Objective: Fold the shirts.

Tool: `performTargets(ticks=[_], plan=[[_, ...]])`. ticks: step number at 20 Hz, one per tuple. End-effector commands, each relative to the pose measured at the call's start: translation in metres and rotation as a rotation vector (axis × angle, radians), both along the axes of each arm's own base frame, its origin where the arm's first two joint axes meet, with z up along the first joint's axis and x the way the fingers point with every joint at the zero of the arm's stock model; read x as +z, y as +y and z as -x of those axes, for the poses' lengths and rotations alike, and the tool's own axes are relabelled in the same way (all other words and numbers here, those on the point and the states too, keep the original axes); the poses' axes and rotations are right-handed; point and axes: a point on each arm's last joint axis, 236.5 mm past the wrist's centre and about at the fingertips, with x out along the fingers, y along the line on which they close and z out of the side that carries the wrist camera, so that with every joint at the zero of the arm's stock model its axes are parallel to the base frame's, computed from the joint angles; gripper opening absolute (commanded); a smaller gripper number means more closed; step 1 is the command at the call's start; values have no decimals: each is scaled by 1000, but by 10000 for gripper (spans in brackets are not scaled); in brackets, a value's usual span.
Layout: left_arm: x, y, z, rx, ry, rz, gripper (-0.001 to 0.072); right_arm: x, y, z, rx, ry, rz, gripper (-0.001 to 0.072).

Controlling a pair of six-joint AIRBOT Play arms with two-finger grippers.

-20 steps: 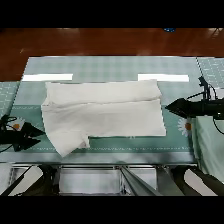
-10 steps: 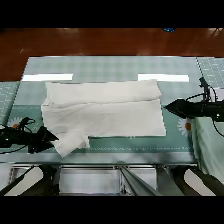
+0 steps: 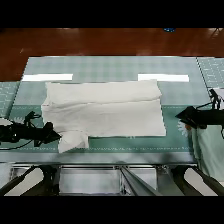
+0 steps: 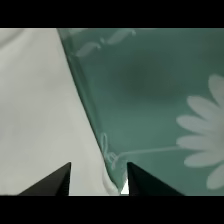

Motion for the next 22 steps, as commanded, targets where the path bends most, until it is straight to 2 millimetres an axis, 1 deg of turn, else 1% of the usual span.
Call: performTargets(ticks=[1, 4, 8, 11, 12, 14, 17, 18, 19, 20, 21, 22], plan=[[7, -5, -3, -24, -13, 26, 14, -19, 7, 45, 1, 177, -38, 408], [10, -6, -4, -26, -19, 29, 14, -31, 21, 64, -10, 236, -85, 408], [10, -6, -4, -26, -18, 29, 14, -39, 37, 61, -33, 226, -163, 408], [11, -8, -2, -31, -12, 37, 14, -42, 43, 45, -48, 184, -207, 408], [11, -8, -2, -31, -11, 38, 14, -47, 46, 44, -30, 190, -205, 408], [12, -8, -2, -29, -12, 41, 14, -59, 61, 43, 18, 212, -202, 408], [12, -9, -2, -28, -12, 45, 14, -66, 78, 15, -19, 159, -236, 408], [12, -9, -2, -28, -12, 46, 14, -64, 83, 6, -27, 139, -257, 387], [13, -9, -2, -29, -12, 47, 14, -58, 87, -4, -24, 105, -280, 283], [16, -10, -3, -53, -23, 53, 14, -47, 91, -13, 2, 56, -309, 154], [23, -8, -7, -87, -49, 58, 14, -36, 95, -18, 52, 14, -328, 43], [32, -4, -13, -93, -64, 62, 14, -29, 96, -21, 83, 2, -335, 43]])
